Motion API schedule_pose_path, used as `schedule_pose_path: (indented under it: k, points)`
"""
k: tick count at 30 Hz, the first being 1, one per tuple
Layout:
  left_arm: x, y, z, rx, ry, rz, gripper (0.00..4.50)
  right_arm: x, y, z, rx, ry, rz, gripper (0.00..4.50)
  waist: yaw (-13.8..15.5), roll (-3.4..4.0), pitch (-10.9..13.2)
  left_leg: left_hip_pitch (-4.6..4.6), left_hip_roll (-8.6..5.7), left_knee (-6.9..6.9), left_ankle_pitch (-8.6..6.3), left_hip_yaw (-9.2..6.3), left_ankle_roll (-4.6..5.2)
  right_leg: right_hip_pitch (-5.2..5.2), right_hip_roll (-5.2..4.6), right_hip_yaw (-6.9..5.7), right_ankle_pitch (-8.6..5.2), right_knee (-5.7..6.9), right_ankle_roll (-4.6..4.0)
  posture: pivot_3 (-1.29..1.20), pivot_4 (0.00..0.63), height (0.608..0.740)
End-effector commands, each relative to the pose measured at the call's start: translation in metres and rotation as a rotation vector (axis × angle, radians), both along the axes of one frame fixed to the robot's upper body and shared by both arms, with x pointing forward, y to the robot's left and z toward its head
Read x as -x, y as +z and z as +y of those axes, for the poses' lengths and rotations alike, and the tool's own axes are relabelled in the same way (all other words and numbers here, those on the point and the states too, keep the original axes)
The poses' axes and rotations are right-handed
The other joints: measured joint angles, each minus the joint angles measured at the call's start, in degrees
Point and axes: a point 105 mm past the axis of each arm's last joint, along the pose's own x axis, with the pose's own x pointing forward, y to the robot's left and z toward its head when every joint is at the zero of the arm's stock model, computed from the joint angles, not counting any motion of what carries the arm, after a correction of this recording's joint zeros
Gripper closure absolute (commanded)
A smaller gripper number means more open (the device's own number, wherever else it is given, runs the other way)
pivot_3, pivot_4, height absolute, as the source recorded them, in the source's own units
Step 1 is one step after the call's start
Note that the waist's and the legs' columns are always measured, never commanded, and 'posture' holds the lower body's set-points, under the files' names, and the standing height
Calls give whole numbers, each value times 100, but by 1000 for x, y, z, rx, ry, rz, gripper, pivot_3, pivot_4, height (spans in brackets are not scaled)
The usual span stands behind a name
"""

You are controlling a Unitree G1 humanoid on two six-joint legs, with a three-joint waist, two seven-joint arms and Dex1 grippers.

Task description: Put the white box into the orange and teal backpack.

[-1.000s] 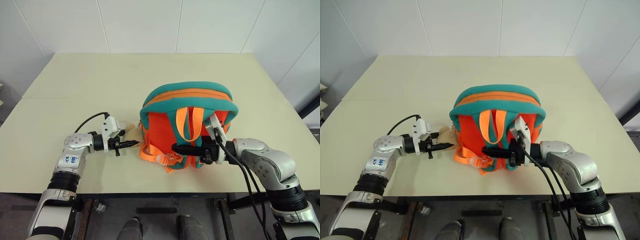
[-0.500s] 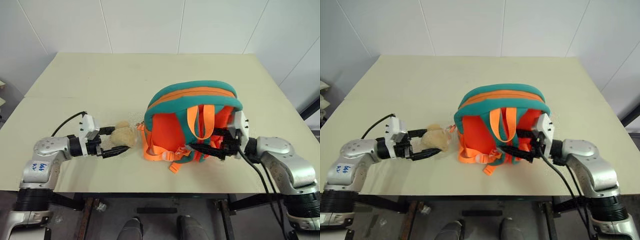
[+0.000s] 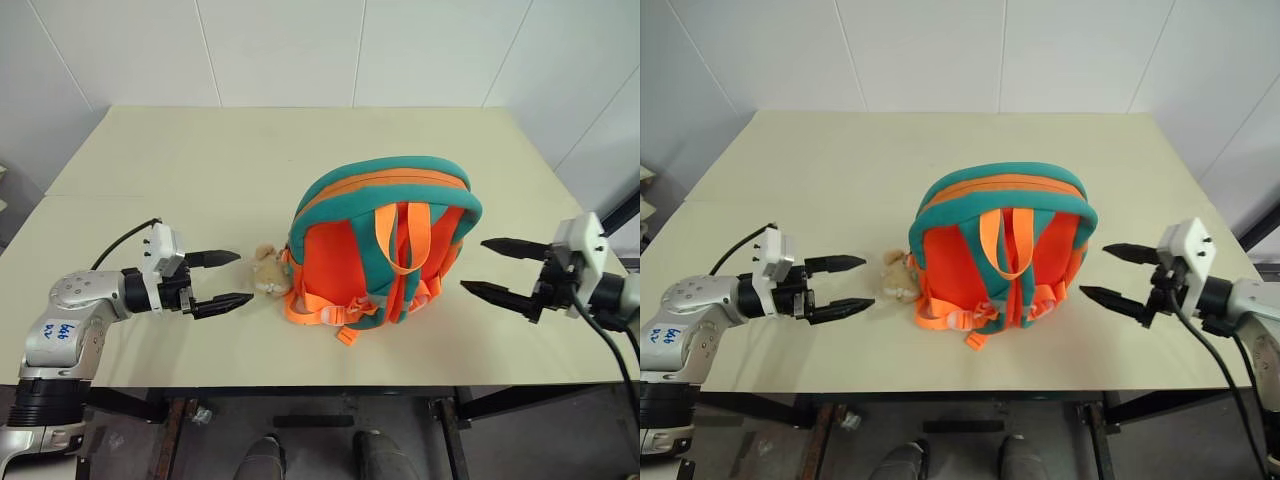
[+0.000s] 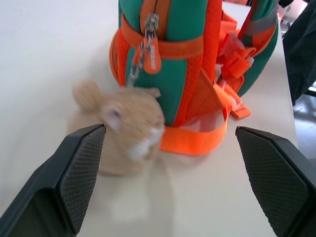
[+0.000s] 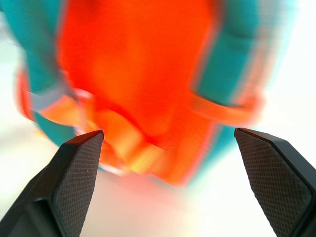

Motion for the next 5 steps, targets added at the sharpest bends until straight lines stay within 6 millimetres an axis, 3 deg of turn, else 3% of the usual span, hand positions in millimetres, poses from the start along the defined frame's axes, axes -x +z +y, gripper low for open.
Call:
schedule_pose_path:
  k: [1,5]
  points:
    - [9,9,3,-56,-40,-37,0,3,-3,-6,37,-18,-23,28,-1,1,0,1,0,-2,0,1,0,0,0,1,0,0,0,0,150,740]
    - [10,14,11,-83,-30,-24,0,1,-2,-6,21,-47,-52,28,-8,1,1,2,0,-4,0,5,0,0,-1,3,-8,-1,-15,0,150,740]
